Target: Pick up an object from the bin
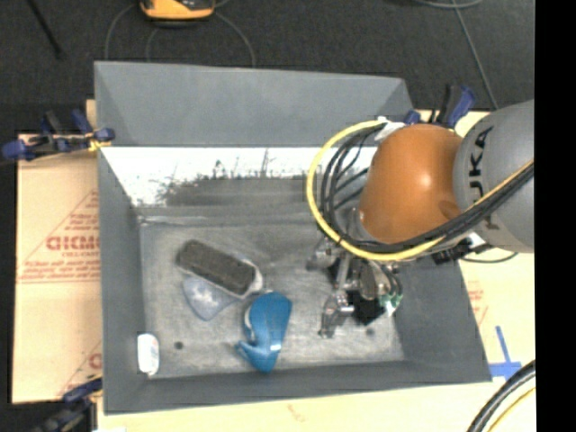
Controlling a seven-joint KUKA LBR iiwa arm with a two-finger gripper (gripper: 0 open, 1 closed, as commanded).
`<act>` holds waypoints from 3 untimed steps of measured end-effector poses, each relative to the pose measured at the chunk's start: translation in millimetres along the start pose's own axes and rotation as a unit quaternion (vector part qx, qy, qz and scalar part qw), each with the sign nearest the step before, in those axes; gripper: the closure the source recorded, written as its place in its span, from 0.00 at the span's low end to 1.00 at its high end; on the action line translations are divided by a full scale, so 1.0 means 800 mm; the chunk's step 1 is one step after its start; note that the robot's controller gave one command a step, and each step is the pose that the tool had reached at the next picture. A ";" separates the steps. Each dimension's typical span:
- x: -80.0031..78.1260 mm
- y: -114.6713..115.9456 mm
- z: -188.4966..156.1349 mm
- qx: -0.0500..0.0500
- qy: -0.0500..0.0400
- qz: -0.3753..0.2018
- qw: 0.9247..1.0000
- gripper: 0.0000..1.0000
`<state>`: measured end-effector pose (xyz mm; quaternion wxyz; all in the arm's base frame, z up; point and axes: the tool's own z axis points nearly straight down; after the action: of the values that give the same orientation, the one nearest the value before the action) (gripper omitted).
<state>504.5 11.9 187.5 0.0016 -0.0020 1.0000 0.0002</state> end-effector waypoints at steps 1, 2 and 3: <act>0.000 0.000 0.000 0.000 0.000 0.000 1.000 0.00; -0.012 0.028 0.140 0.001 -0.002 -0.326 0.945 1.00; -0.012 0.028 0.140 0.001 -0.002 -0.325 0.946 1.00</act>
Offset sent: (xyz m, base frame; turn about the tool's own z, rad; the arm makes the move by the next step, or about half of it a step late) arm 0.0069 0.0236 -0.1147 -0.6665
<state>514.2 34.2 75.7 0.0031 -0.3273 0.9449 -0.0015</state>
